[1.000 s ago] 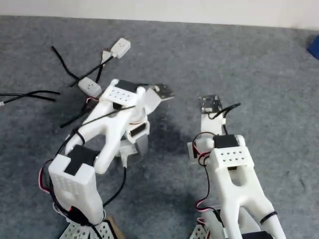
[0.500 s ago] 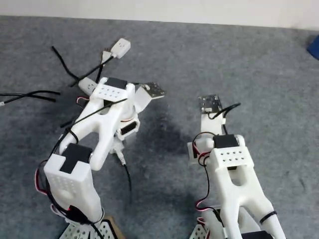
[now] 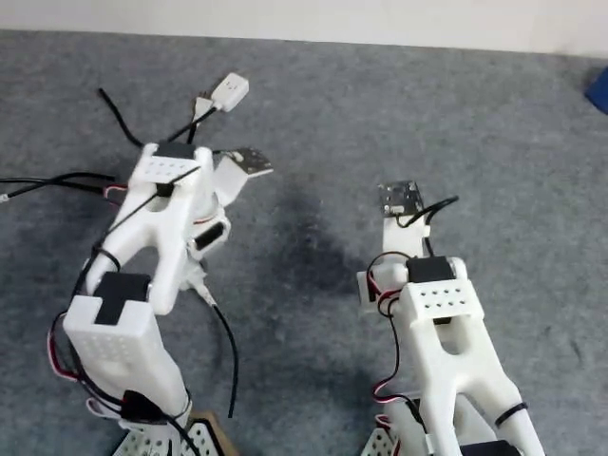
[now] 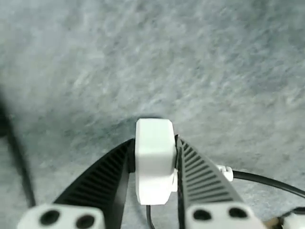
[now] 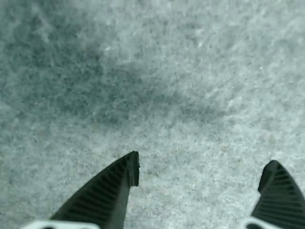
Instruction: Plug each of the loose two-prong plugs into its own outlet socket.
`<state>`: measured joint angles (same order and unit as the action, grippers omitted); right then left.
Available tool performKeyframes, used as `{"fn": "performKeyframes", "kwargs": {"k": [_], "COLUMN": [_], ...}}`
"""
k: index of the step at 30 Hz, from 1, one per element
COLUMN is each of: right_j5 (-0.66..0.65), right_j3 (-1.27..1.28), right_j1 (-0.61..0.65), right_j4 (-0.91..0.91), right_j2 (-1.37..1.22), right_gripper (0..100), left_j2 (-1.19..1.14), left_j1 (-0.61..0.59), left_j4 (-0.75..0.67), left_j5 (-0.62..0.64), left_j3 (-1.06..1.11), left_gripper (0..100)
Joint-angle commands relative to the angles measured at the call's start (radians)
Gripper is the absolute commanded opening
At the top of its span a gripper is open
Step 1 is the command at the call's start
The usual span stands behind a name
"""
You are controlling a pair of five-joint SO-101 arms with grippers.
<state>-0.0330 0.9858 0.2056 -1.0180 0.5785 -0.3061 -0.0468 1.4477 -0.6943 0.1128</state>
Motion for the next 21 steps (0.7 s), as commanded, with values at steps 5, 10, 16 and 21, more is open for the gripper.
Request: {"fn": "performKeyframes", "kwargs": {"k": [5,10,16,21], "right_j5": [-0.011,-0.011,-0.011,-0.011], "right_j3": [-0.004,-0.004,0.012,0.012], "right_j1": [-0.005,0.002,0.024,0.024], "right_j4": [0.016,0.016,0.016,0.016], "right_j2": [-0.001,-0.001,-0.001,-0.001], "right_gripper": [38.3,38.3,38.3,38.3], "left_j2": [0.013,0.007,-0.005,-0.173], "left_j1": [-0.361,-0.587,-0.748,-0.808], "left_j4": [0.086,0.091,-0.061,-0.153], "left_j5": [-0.115,-0.209,-0.229,-0.233], "left_j3": [-0.367,-0.601,-0.664,-0.697], "left_gripper": [0,0,1,1]}}
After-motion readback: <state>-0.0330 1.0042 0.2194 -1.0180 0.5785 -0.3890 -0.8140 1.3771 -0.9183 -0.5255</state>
